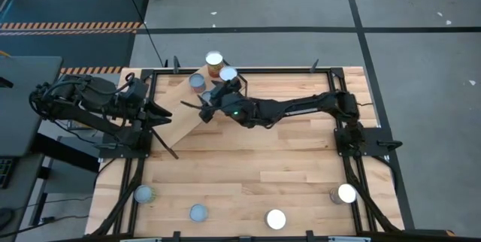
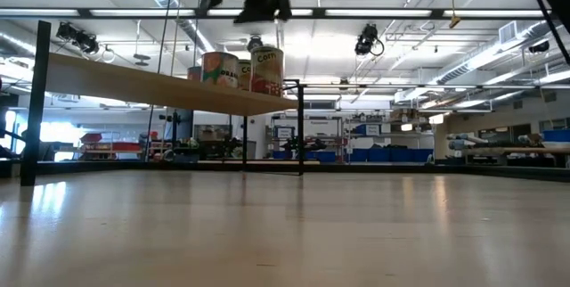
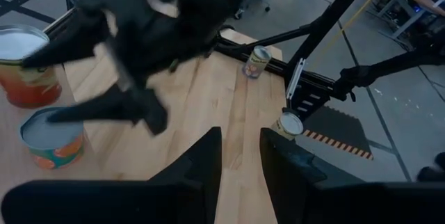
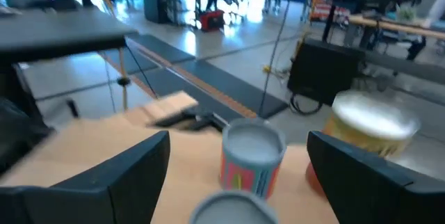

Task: Pick and place cans onto a shelf
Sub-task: Put the canned oranges on the shelf

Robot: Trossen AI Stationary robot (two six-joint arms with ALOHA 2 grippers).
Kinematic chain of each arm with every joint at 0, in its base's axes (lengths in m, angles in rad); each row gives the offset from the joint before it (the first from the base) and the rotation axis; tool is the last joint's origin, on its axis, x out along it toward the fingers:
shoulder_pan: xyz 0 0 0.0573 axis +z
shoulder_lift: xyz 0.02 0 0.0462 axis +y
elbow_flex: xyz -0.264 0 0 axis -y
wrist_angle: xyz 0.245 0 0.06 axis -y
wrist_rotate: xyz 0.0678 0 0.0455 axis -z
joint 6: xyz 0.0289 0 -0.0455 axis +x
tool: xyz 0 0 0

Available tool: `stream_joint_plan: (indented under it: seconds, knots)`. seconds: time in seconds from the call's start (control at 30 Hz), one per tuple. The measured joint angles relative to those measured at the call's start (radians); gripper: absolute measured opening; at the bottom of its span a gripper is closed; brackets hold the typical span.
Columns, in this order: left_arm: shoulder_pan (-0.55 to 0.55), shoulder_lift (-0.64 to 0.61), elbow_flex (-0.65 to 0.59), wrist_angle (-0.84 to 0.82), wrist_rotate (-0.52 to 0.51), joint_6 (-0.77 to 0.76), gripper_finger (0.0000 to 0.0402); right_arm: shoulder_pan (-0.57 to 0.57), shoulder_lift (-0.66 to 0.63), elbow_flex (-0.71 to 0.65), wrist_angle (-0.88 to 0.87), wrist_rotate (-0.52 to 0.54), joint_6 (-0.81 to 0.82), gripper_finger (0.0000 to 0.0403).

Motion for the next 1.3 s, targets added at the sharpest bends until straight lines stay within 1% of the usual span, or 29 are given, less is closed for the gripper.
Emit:
stream_joint_plan:
  seconds: [0.13,0.2,0.27,0.33,0.37,0.4,0.47,0.57,0.63,0.73,0.9,0.97,1.07,1.3]
  knots:
    - [0.000,0.000,0.000,0.016,0.000,0.000,0.0105,0.041,-0.111,0.000,-0.078,-0.033,-0.019,0.0348]
    - [0.000,0.001,0.000,0.016,0.000,-0.001,0.0105,0.060,-0.160,0.000,-0.155,-0.079,-0.019,0.0348]
    - [0.000,0.005,0.000,0.013,0.000,-0.001,0.0105,0.072,-0.195,0.001,-0.241,-0.180,0.000,0.0348]
    - [0.000,0.009,0.000,0.007,0.000,0.004,0.0105,0.073,-0.210,0.001,-0.323,-0.312,0.061,0.0348]
    - [0.000,0.010,0.000,0.006,0.002,0.011,0.0105,0.073,-0.210,0.001,-0.360,-0.360,0.102,0.0348]
    - [0.000,0.010,0.000,0.006,0.004,0.017,0.0105,0.073,-0.201,0.001,-0.374,-0.391,0.141,0.0348]
    - [0.000,0.011,0.000,0.006,0.004,0.022,0.0105,0.075,-0.171,0.001,-0.391,-0.412,0.179,0.0348]
    - [0.000,0.013,0.000,0.007,0.000,0.033,0.0105,0.078,-0.086,0.001,-0.329,-0.415,0.178,0.0348]
    - [0.000,0.014,0.000,0.007,0.000,0.040,0.0105,0.078,-0.023,0.000,-0.258,-0.411,0.169,0.0348]
    - [0.000,0.014,0.000,0.007,0.000,0.040,0.0105,0.077,0.054,-0.001,-0.134,-0.352,0.151,0.0348]
    - [0.000,0.014,0.000,0.004,0.000,0.040,0.0105,0.075,0.123,-0.001,0.060,-0.226,0.098,0.0348]
    - [0.000,0.014,0.000,0.004,0.000,0.040,0.0105,0.076,0.127,-0.001,0.075,-0.183,0.090,0.0348]
    - [0.000,0.014,0.000,0.004,0.000,0.040,0.0105,0.070,0.124,0.000,0.041,-0.128,0.105,0.0348]
    - [0.000,0.014,0.000,0.003,0.000,0.041,0.0105,0.049,0.120,0.000,0.014,-0.146,0.128,0.0348]
